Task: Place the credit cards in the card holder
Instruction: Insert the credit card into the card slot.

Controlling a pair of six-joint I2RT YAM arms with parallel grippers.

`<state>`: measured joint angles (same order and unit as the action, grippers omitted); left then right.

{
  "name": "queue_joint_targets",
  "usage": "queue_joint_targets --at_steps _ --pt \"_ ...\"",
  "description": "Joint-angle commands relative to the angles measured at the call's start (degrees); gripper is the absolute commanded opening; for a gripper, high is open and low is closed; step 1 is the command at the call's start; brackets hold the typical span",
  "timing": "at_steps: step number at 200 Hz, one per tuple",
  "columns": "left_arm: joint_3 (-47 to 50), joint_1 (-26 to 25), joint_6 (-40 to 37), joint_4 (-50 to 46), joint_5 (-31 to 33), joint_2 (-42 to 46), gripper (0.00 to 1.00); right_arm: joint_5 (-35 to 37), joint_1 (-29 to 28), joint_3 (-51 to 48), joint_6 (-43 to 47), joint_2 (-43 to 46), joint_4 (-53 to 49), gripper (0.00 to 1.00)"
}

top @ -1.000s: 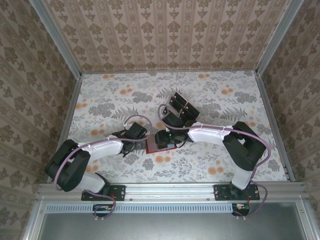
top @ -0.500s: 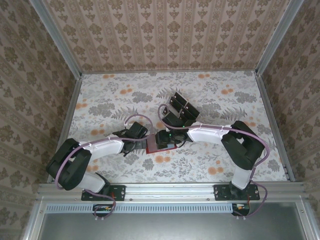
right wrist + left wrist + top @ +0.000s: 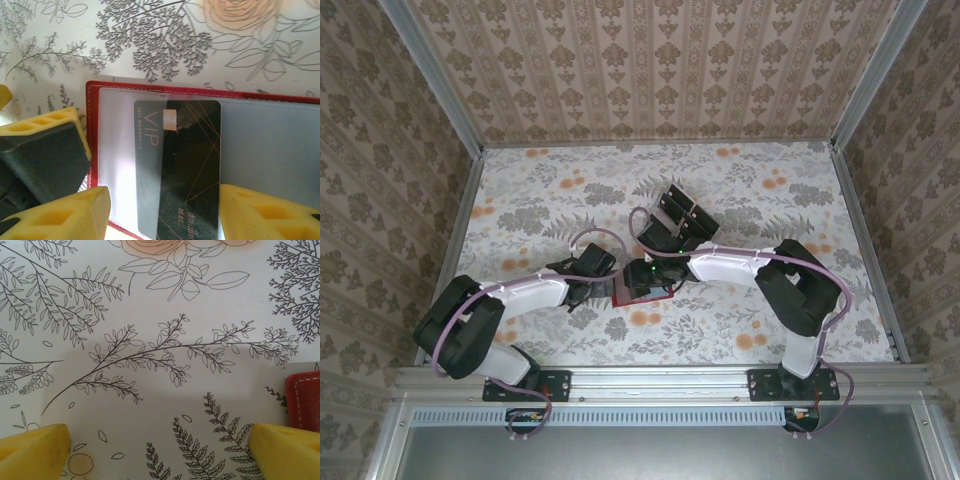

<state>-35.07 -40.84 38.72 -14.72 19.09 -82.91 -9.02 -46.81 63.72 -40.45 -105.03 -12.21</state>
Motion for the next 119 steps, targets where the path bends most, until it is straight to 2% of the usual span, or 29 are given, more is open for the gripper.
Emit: queue_joint_targets --at_steps 1,67,119 --pt "-0.4 -0.1 -1.0 -0.1 -0.5 -1.8 1.00 -1.4 -1.2 2.1 -0.1 -1.7 -0.4 0.60" --pt "-0.4 -0.4 -0.8 0.0 -0.5 -2.1 1.00 -1.9 -2.6 2.1 -0.3 -1.8 -0.7 0.60" --pt "-0.5 -0.4 -0.9 -0.2 -0.4 -2.1 1.00 0.8 -1.5 -0.1 0.2 2.9 -1.3 0.61"
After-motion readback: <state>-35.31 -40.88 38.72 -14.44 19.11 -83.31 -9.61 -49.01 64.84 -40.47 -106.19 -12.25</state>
